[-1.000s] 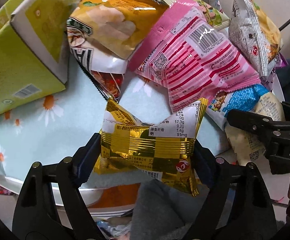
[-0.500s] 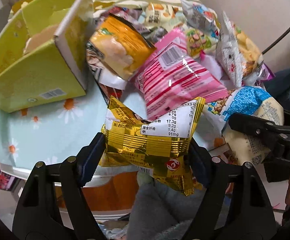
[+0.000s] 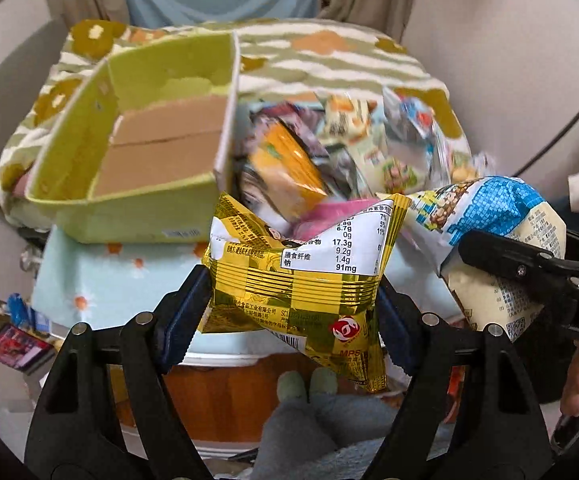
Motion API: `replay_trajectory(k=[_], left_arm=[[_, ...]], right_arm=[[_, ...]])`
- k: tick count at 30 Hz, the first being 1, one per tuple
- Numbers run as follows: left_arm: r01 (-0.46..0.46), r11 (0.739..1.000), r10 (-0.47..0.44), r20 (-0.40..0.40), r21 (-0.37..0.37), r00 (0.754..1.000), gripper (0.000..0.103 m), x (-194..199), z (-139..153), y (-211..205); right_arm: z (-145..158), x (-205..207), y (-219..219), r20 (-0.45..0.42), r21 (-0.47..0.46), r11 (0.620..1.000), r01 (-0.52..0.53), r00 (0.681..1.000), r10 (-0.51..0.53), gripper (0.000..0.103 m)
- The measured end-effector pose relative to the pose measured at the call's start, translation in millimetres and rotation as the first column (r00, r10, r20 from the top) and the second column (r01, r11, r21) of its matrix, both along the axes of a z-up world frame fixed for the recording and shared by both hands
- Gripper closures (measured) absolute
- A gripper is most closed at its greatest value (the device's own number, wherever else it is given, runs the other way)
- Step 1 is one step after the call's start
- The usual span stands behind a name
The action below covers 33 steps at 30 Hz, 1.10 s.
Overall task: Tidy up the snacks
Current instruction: 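Carry the gold bag into the box and open the left gripper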
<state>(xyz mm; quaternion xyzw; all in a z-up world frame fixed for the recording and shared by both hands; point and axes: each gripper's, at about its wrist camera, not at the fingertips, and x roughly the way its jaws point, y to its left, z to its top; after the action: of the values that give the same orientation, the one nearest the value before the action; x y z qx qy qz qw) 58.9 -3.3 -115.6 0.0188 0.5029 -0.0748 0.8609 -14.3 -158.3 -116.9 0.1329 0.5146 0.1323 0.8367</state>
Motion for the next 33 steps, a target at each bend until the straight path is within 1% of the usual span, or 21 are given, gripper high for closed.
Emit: replay_trajectory(k=[3,8,13,19,22,25,26,27,29,31,33], left_arm=[[-0.03,0.999,0.03,0.043,0.01,0.999,0.026,7.5,15.8,7.5],[-0.078,0.997,0.078,0.093,-0.004,0.993,0.026,27.7,35.1,27.6],[-0.099,0.995,0.099,0.117,-0.007,0.988,0.026,65.9,43.9,57.5],[-0.109,0.994,0.11,0.122,-0.01,0.986,0.026,128.6,48.1,103.0],[-0.11,0.994,0.109,0.118,0.003,0.987,0.026,164.5,43.8,125.4],[-0.101,0.995,0.098,0.105,0.021,0.99,0.026,199.4,34.5,144.3],[-0.095,0.995,0.092,0.1,0.028,0.991,0.026,210.5,30.1,149.6],[-0.087,0.995,0.083,0.094,0.038,0.992,0.026,222.4,24.5,154.8],[-0.071,0.996,0.066,0.084,0.055,0.994,0.025,240.8,13.7,161.1],[-0.059,0.995,0.054,0.073,0.079,0.996,0.025,260.7,-0.1,167.1],[-0.055,0.993,0.05,0.056,0.102,0.997,0.025,277.0,-15.2,170.4]], right_arm=[[14.3,14.7,7.3,0.041,0.006,1.0,-0.024,0.999,0.024,0.043],[30.1,45.8,26.6,0.088,-0.014,0.998,-0.064,0.994,0.065,0.043],[46.1,85.0,45.8,0.132,-0.013,0.996,-0.088,0.987,0.089,0.043],[55.5,151.6,85.5,0.162,-0.004,0.995,-0.095,0.982,0.094,0.043],[54.9,183.5,107.6,0.174,-0.02,0.996,-0.09,0.98,0.093,0.043],[46.4,220.9,130.0,0.179,-0.027,0.996,-0.08,0.98,0.084,0.042],[43.9,227.9,134.5,0.183,-0.031,0.996,-0.08,0.979,0.085,0.042],[40.3,237.1,141.1,0.186,-0.049,0.996,-0.074,0.979,0.082,0.042],[32.9,251.7,150.3,0.164,-0.08,0.995,-0.062,0.984,0.075,0.042],[24.4,263.3,156.1,0.131,-0.082,0.995,-0.049,0.99,0.06,0.042],[18.1,269.5,159.1,0.123,-0.075,0.997,-0.03,0.992,0.039,0.042]])
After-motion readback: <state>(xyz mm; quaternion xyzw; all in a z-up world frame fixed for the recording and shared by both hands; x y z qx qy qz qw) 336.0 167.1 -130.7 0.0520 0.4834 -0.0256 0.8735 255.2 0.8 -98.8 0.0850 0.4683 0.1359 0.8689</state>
